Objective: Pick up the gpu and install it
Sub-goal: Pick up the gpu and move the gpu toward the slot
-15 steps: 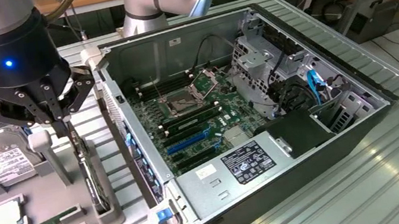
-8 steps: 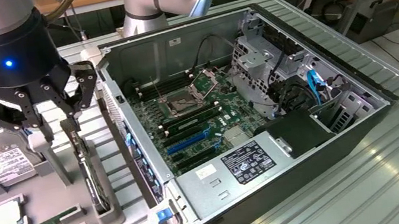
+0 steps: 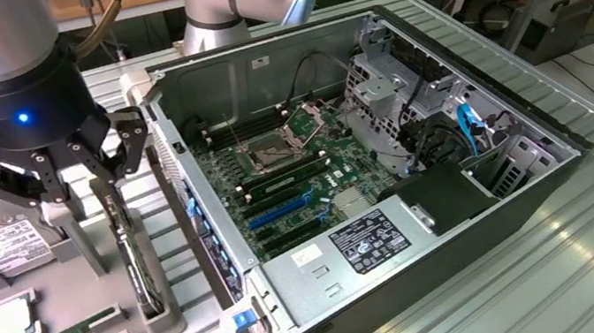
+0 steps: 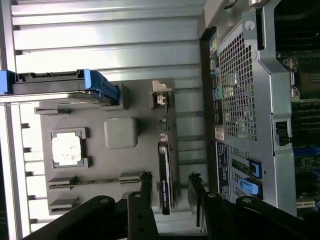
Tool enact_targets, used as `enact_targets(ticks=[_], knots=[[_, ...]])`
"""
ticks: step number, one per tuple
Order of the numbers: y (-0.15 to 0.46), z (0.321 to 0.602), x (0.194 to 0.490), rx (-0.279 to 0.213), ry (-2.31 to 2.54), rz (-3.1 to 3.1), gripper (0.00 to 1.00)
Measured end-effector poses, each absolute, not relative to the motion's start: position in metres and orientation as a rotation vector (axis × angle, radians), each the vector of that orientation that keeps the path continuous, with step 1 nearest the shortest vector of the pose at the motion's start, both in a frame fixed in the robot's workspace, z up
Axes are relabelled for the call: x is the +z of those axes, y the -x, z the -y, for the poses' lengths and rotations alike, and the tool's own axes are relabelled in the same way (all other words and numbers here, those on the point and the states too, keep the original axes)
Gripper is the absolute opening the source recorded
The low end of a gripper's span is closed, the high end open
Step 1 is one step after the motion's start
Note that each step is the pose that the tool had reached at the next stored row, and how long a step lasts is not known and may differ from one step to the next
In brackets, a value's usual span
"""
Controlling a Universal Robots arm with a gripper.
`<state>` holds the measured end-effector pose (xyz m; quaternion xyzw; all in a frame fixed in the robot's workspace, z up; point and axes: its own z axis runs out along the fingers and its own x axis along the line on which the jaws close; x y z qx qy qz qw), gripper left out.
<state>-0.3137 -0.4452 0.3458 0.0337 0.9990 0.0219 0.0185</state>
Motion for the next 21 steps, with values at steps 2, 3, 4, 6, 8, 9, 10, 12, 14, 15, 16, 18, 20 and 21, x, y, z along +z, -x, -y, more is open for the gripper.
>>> enact_targets(ticks=[2, 3, 4, 6, 8, 9, 10, 12, 14, 15, 16, 18, 20, 21], knots=[[0.314, 0.445, 0.342, 0.068, -0.105, -3.100, 0.42], [0.314, 0.445, 0.340, 0.068, -0.105, -3.097, 0.42], [0.314, 0.445, 0.339, 0.068, -0.105, -3.095, 0.42], [0.314, 0.445, 0.336, 0.068, -0.105, -3.092, 0.42], [0.315, 0.445, 0.333, 0.068, -0.105, -3.090, 0.42], [0.315, 0.445, 0.331, 0.068, -0.104, -3.089, 0.42], [0.315, 0.445, 0.329, 0.068, -0.104, -3.087, 0.42], [0.315, 0.445, 0.326, 0.068, -0.104, -3.086, 0.42], [0.316, 0.445, 0.322, 0.068, -0.104, -3.085, 0.42], [0.316, 0.445, 0.320, 0.068, -0.104, -3.084, 0.42], [0.316, 0.445, 0.318, 0.068, -0.104, -3.084, 0.42], [0.317, 0.445, 0.314, 0.068, -0.104, -3.082, 0.42], [0.317, 0.445, 0.311, 0.068, -0.104, -3.081, 0.42], [0.317, 0.445, 0.309, 0.069, -0.104, -3.080, 0.42]])
